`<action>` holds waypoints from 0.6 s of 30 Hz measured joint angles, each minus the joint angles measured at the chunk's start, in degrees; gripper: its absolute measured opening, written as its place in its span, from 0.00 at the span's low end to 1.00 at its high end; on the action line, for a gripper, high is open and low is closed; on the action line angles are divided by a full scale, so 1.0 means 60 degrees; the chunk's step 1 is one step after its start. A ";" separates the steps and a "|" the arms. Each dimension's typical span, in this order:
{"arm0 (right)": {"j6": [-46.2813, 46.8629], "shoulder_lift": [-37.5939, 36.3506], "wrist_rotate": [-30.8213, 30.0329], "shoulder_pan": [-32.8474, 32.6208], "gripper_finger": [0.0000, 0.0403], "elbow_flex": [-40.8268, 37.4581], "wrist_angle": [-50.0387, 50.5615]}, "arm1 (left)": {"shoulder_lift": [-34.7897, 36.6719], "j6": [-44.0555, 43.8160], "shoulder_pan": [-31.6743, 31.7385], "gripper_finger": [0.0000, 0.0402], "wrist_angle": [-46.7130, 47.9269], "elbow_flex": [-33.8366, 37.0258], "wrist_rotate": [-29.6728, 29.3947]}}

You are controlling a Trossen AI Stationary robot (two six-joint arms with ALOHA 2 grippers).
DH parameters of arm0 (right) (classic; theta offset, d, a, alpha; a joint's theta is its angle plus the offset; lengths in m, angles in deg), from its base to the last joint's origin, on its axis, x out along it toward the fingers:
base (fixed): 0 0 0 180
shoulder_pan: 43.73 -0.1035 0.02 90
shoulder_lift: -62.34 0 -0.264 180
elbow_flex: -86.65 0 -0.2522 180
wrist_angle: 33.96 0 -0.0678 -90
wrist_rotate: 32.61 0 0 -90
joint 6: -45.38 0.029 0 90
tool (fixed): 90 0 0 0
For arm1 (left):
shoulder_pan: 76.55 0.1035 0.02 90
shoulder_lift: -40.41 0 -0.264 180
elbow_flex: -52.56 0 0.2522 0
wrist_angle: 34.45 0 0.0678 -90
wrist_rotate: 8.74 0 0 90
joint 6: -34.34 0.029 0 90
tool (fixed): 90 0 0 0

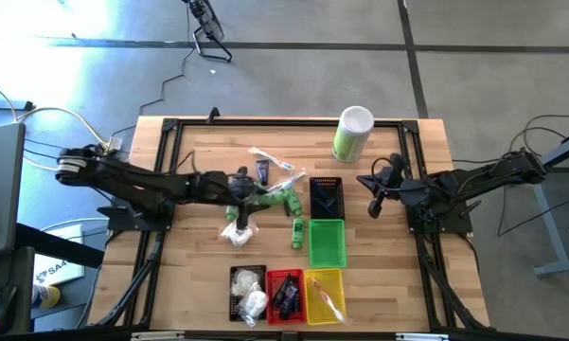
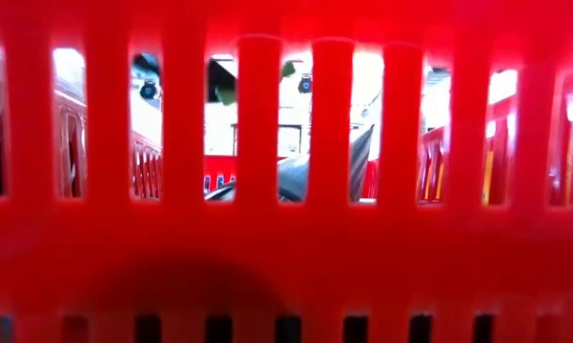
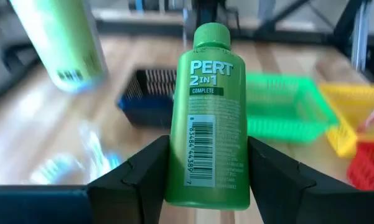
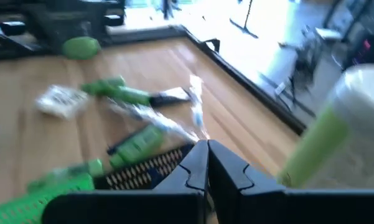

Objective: Pick & Place Travel size toiletries
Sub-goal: Put the green shampoo into the green bin

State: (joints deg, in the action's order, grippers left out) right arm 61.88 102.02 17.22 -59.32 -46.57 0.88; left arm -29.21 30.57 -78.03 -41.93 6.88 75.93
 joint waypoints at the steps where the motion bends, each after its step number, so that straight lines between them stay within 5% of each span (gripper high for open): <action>1: -0.0282 0.0000 0.0063 -0.0003 0.01 0.0000 -0.0351 | 0.0226 0.0095 -0.0002 0.47 -0.0035 0.0000 -0.0114; 9: -0.2337 0.0161 0.1025 0.0000 0.01 0.0000 -0.3315 | 0.0973 0.0572 0.0005 0.47 -0.1673 -0.0007 -0.0663; 18: -0.2474 0.1686 0.1049 0.0080 0.01 0.0004 -0.5619 | 0.0966 0.0517 0.0005 0.47 -0.2908 -0.0007 -0.0644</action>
State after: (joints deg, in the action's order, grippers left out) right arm 47.03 112.13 23.51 -58.84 -46.55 -32.84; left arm -23.42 33.67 -78.00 -59.38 6.84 72.07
